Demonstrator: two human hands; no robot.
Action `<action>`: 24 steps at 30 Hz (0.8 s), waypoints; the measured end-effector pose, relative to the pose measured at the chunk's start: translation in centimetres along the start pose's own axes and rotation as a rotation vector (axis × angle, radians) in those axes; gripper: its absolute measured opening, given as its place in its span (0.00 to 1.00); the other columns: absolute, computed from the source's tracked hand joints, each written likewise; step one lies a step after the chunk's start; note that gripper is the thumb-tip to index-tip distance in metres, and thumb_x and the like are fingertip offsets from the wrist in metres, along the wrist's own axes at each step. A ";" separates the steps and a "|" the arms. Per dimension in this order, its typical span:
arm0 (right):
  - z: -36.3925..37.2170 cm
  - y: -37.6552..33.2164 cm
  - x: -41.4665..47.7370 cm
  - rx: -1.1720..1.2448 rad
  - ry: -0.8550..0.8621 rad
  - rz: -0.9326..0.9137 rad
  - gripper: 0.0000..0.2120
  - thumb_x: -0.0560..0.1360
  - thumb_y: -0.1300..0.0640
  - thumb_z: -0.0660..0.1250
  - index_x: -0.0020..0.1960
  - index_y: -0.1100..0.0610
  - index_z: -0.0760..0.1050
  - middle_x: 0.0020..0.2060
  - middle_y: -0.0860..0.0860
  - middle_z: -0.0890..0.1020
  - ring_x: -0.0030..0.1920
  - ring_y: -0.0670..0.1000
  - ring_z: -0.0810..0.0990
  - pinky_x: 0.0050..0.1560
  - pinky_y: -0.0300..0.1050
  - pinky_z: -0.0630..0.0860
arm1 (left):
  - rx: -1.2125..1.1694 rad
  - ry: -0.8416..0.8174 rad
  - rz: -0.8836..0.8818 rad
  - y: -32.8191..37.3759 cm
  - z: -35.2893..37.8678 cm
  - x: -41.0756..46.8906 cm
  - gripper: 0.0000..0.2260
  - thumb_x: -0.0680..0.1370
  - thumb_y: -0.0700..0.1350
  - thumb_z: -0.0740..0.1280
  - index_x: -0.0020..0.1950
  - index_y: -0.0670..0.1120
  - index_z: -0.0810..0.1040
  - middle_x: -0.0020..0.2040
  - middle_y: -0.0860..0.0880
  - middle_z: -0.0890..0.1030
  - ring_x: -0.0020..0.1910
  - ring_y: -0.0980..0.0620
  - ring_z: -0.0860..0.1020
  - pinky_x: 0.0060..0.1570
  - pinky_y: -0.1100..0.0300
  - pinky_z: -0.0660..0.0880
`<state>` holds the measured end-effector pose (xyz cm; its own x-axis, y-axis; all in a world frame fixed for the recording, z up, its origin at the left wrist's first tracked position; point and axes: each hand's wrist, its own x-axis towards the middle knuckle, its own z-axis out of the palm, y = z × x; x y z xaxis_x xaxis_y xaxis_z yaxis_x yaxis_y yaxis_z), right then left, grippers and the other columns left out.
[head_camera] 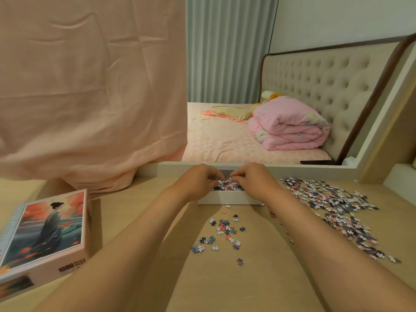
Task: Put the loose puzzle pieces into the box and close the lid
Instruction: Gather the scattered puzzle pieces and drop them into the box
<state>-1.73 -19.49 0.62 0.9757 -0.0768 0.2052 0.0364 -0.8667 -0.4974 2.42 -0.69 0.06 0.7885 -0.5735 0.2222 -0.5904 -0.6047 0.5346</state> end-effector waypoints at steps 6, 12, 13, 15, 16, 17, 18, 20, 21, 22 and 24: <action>-0.4 -1.2 -2.0 -0.074 0.055 -0.118 0.11 0.79 0.58 0.65 0.58 0.53 0.83 0.53 0.49 0.83 0.51 0.48 0.79 0.51 0.41 0.72 | 0.112 0.124 0.103 1.1 0.4 -2.7 0.10 0.78 0.43 0.66 0.55 0.52 0.83 0.49 0.55 0.78 0.45 0.56 0.76 0.49 0.59 0.73; 1.4 -1.4 -6.2 -0.004 -0.035 -0.148 0.10 0.79 0.56 0.66 0.57 0.47 0.83 0.52 0.44 0.84 0.50 0.45 0.80 0.52 0.45 0.77 | 0.211 -0.116 0.111 1.2 2.3 -6.1 0.11 0.78 0.54 0.61 0.50 0.53 0.82 0.49 0.56 0.80 0.47 0.54 0.78 0.49 0.55 0.76; 1.8 -1.1 -6.6 -0.050 -0.084 -0.146 0.12 0.80 0.56 0.64 0.60 0.47 0.81 0.55 0.45 0.84 0.54 0.47 0.81 0.55 0.47 0.77 | 0.259 -0.161 0.124 1.1 2.6 -6.4 0.14 0.78 0.55 0.59 0.52 0.52 0.82 0.53 0.56 0.80 0.50 0.53 0.78 0.50 0.53 0.76; 2.4 -0.8 -7.1 -0.100 -0.161 -0.141 0.17 0.81 0.58 0.62 0.68 0.48 0.76 0.63 0.48 0.80 0.62 0.50 0.78 0.62 0.47 0.74 | 0.332 -0.225 0.131 0.5 3.3 -6.9 0.16 0.77 0.52 0.57 0.54 0.49 0.82 0.59 0.55 0.80 0.55 0.50 0.78 0.52 0.51 0.76; 2.5 -0.8 -7.4 -0.096 -0.189 -0.132 0.19 0.81 0.60 0.61 0.71 0.49 0.73 0.66 0.50 0.78 0.65 0.51 0.76 0.64 0.46 0.73 | 0.337 -0.239 0.122 0.5 3.3 -7.1 0.16 0.76 0.50 0.57 0.55 0.49 0.82 0.59 0.55 0.80 0.55 0.50 0.78 0.52 0.51 0.76; 2.6 -0.7 -7.6 -0.092 -0.206 -0.124 0.21 0.81 0.62 0.59 0.72 0.50 0.71 0.67 0.50 0.78 0.66 0.52 0.76 0.65 0.46 0.72 | 0.318 -0.245 0.111 0.7 3.2 -7.3 0.15 0.76 0.48 0.58 0.54 0.48 0.82 0.58 0.54 0.81 0.54 0.49 0.78 0.51 0.52 0.77; 2.6 -0.7 -7.9 -0.090 -0.214 -0.121 0.21 0.81 0.64 0.59 0.72 0.50 0.72 0.66 0.51 0.78 0.65 0.53 0.76 0.66 0.47 0.72 | 0.283 -0.243 0.103 0.9 3.0 -7.5 0.14 0.76 0.47 0.58 0.54 0.49 0.82 0.56 0.53 0.81 0.52 0.50 0.78 0.52 0.53 0.77; 2.4 -0.5 -8.4 -0.071 -0.220 -0.102 0.21 0.81 0.66 0.58 0.69 0.51 0.75 0.62 0.51 0.81 0.63 0.52 0.78 0.65 0.49 0.73 | 0.215 -0.212 0.082 1.5 2.4 -8.1 0.14 0.78 0.44 0.60 0.59 0.52 0.81 0.57 0.54 0.81 0.54 0.52 0.77 0.55 0.57 0.75; 2.2 -0.4 -8.6 -0.043 -0.220 -0.086 0.20 0.81 0.66 0.58 0.68 0.51 0.76 0.59 0.49 0.82 0.61 0.51 0.79 0.65 0.48 0.74 | 0.205 -0.189 0.072 1.6 2.1 -8.4 0.15 0.78 0.45 0.62 0.63 0.54 0.80 0.59 0.55 0.79 0.56 0.54 0.76 0.56 0.59 0.73; 1.9 -0.2 -8.8 -0.010 -0.215 -0.074 0.19 0.81 0.65 0.58 0.68 0.51 0.76 0.57 0.48 0.82 0.60 0.49 0.79 0.64 0.48 0.74 | 0.208 -0.179 0.058 1.5 1.8 -8.8 0.16 0.78 0.47 0.64 0.66 0.55 0.77 0.61 0.55 0.77 0.58 0.54 0.75 0.57 0.59 0.72; 1.6 0.2 -9.1 -0.007 -0.188 -0.083 0.17 0.82 0.62 0.59 0.68 0.51 0.76 0.60 0.48 0.81 0.62 0.50 0.78 0.66 0.49 0.73 | 0.218 -0.219 0.001 1.0 1.5 -9.7 0.21 0.77 0.53 0.66 0.71 0.56 0.71 0.62 0.56 0.71 0.58 0.54 0.74 0.58 0.56 0.72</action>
<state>-10.25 -18.19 -2.76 0.9925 0.0879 0.0846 0.1179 -0.8697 -0.4793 -6.04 3.46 -2.76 0.7458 -0.6655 0.0294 -0.6332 -0.6944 0.3419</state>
